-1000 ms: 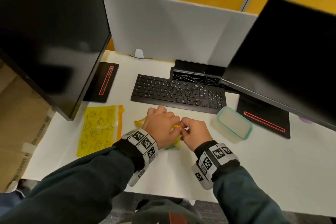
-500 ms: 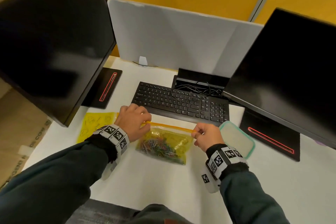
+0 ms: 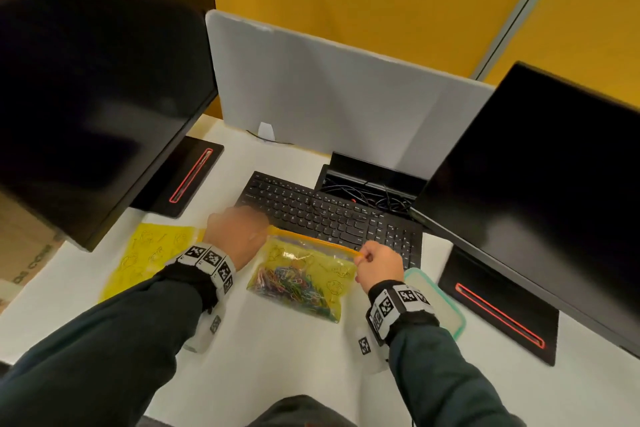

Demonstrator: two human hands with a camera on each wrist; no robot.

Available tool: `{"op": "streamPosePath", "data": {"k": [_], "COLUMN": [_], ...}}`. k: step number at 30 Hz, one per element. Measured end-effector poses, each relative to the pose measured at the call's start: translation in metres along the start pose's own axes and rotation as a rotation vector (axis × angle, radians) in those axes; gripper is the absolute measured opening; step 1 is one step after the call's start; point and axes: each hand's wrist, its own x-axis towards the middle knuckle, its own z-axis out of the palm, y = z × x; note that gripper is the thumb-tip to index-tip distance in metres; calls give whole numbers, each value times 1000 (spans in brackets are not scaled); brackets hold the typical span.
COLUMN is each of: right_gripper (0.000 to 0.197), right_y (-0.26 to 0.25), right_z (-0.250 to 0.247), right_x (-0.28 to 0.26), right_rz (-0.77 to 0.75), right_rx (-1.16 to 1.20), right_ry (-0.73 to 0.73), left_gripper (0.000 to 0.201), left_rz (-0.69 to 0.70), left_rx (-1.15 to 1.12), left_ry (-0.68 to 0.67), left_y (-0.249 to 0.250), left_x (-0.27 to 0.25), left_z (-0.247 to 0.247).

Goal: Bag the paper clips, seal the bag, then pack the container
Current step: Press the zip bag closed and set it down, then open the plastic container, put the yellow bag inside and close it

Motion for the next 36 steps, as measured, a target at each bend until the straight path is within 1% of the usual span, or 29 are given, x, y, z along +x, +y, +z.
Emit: {"op": "streamPosePath", "data": {"k": [2, 3, 4, 5, 6, 8, 9, 10, 11, 13, 14, 16, 18, 19, 22, 25, 27, 29, 31, 33, 35, 36], "right_gripper": [10, 19, 33, 44, 48, 40, 34, 31, 33, 42, 45, 48, 49, 50, 55, 55, 52, 40, 26, 13, 12, 14], "right_y": [3, 5, 9, 14, 18, 29, 36, 41, 46, 53, 53, 50, 43, 38, 24, 10, 1, -7, -15, -23, -33, -38], "right_z": [-12, -19, -28, -37, -45, -56, -57, -57, -54, -44, -39, -30, -26, -23, -13, 2, 16, 30, 42, 51, 59, 63], "right_x": [-2, -3, -4, -7, -9, -14, -17, -21, -25, -32, -37, -45, -52, -58, -77, -101, -113, -117, -119, -120, -123, -124], "right_rz": [1, 3, -2, 0, -2, 1, 6, 18, 44, 111, 153, 177, 148, 137, 106, 95, 120, 160, 182, 174, 153, 142], "right_rx": [23, 33, 39, 43, 35, -56, -138, -235, -334, -468, -465, -431, -449, -457, -474, -434, -359, -265, -144, -75, -30, 7], "right_ry": [-20, -25, -22, -8, 18, 81, 100, 99, 83, 30, 7, -25, -65, -99, -199, -262, -289, -285, -266, -243, -244, -259], "left_gripper": [28, 35, 41, 43, 43, 45, 47, 49, 52, 58, 60, 64, 66, 65, 48, 26, 31, 41, 50, 55, 65, 66], "left_rz": [-71, -74, -46, 14, 98, 289, 359, 393, 393, 330, 303, 257, 228, 228, 186, 98, 108, 101, 49, -13, -13, 8], "left_rx": [-25, -8, 10, 15, 11, 28, 58, 91, 119, 166, 185, 184, 106, 32, -248, -427, -405, -394, -423, -427, -346, -286], "left_ry": [22, 4, -27, -65, -109, -209, -275, -328, -369, -417, -435, -479, -509, -502, -465, -524, -575, -632, -711, -806, -853, -822], "left_y": [-3, -3, -1, 3, 9, 20, 23, 24, 23, 24, 25, 28, 29, 30, 33, 30, 22, 12, 3, 0, -2, -4], "left_x": [-3, -5, -9, -15, -23, -39, -46, -50, -52, -52, -52, -50, -51, -53, -66, -82, -92, -100, -107, -113, -120, -122], "left_z": [1, 2, 7, 14, 23, 43, 50, 56, 59, 61, 61, 59, 56, 53, 46, 43, 40, 36, 30, 24, 21, 23]}}
